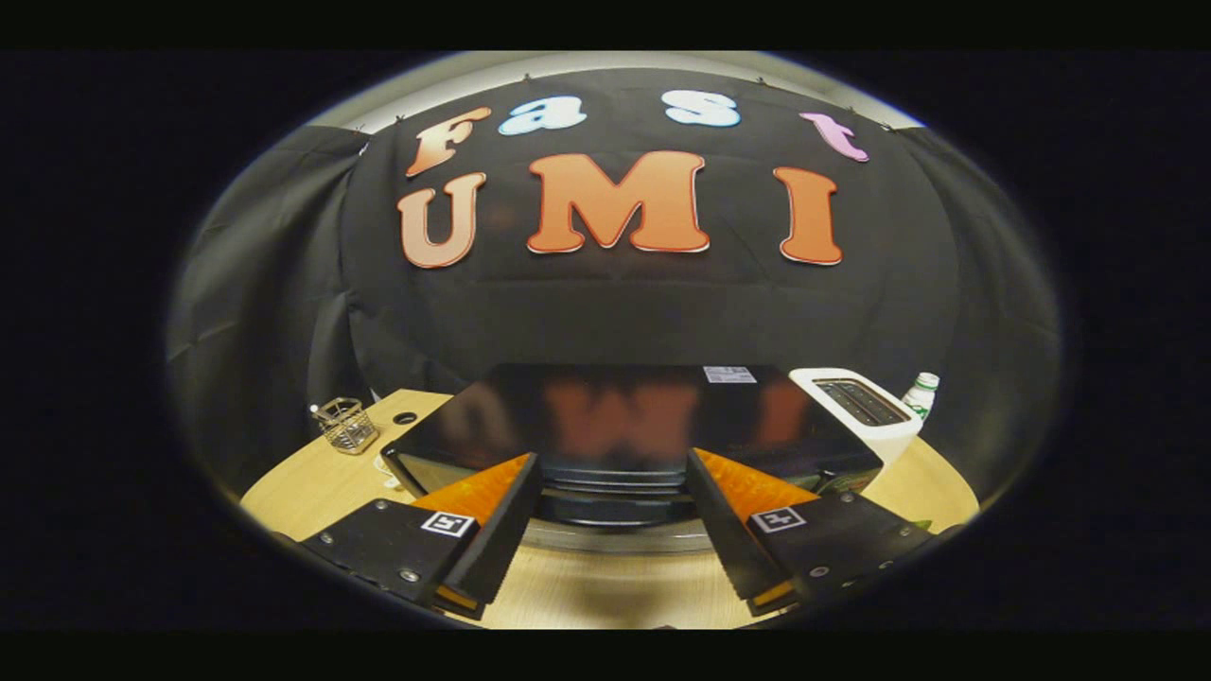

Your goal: Open the toaster oven, put the food inside, and close the toaster oven door.

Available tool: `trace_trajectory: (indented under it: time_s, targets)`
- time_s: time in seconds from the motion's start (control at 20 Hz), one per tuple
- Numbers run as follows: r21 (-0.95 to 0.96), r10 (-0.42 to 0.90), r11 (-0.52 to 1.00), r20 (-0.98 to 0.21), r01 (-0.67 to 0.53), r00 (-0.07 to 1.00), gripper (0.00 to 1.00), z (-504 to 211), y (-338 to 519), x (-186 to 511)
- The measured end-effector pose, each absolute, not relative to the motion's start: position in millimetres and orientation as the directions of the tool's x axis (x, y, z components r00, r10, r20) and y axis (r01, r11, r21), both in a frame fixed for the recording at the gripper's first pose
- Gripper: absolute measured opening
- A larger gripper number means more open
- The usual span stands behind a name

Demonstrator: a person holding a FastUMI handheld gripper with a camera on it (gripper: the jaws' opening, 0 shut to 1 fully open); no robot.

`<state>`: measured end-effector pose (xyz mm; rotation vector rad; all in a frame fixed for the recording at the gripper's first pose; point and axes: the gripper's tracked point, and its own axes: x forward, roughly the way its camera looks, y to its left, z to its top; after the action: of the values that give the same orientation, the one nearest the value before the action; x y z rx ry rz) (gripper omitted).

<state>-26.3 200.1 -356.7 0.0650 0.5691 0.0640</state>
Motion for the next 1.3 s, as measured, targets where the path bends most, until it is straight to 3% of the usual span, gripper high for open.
trace_trajectory:
  time_s: [0.15,0.3,0.4,0.6,0.7,0.95,1.3]
  targets:
    - [0.098,0.121,0.992,-0.532,-0.081,0.838,0.83,-354.1,203.1,-47.2]
    - [0.126,0.171,0.985,-0.577,-0.119,0.799,0.83,-354.9,206.4,-72.2]
    - [0.185,0.214,0.975,-0.643,-0.122,0.735,0.82,-362.4,209.7,-97.3]
    - [0.348,0.285,0.937,-0.817,0.035,0.501,0.82,-410.6,217.3,-163.2]
    - [0.364,0.283,0.926,-0.842,0.097,0.459,0.82,-428.3,209.9,-175.2]
    - [0.29,0.25,0.955,-0.903,0.067,0.349,0.78,-459.3,205.6,-211.6]
    - [0.334,0.303,0.942,-0.89,0.035,0.34,0.77,-446.1,189.7,-202.5]
